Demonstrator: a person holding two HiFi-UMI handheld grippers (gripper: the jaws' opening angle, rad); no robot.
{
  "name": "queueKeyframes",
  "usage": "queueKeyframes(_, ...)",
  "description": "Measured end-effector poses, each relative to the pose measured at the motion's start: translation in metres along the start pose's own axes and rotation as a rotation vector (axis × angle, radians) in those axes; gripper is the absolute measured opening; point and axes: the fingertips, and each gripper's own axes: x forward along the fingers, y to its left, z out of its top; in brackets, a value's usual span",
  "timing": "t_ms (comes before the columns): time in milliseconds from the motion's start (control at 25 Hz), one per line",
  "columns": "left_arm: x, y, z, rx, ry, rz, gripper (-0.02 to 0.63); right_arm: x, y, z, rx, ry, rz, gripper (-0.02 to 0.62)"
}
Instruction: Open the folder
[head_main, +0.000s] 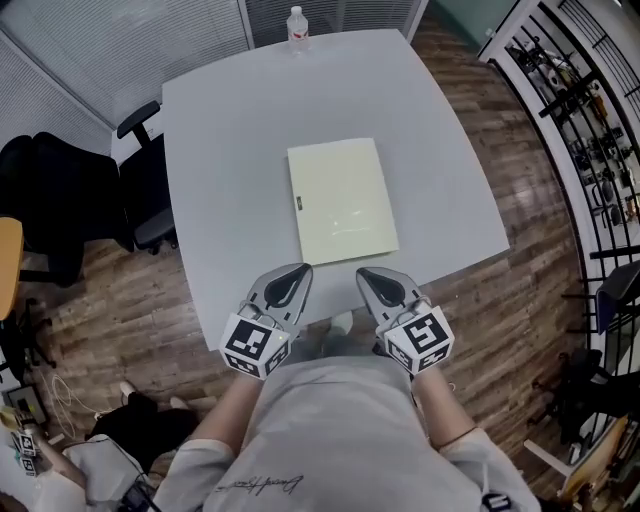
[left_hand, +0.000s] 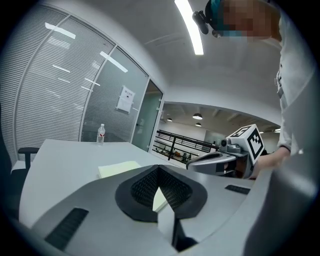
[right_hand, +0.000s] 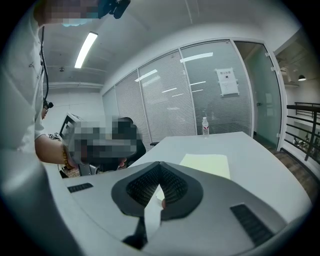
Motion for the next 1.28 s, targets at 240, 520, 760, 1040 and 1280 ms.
queueKeyframes(240,0.001,0.007,-0.009,0.017,0.025,0.043,0.009,0.004,-0.012,-0.008,-0.006,0.025,0.006,0.018)
queueKeyframes(520,-0.005,0.015,-0.022,-0.008,0.035,0.082,0.009,0.01,-0.015,-0.021,-0.028,0.057,0.009,0.018)
queueKeyframes(760,-0.004,0.023,-0.035,-0.011,0.06,0.11,0.009,0.015,-0.023,-0.031,-0.055,0.112,0.0,0.018)
queueKeyframes(1040,-0.002,0.03,-0.051,-0.039,0.073,0.127,0.009,0.027,-0.027,-0.041,-0.076,0.149,0.019,0.018)
queueKeyframes(1280,0.002,0.036,-0.061,-0.059,0.091,0.129,0.009,0.04,-0.028,-0.052,-0.114,0.193,0.03,0.018)
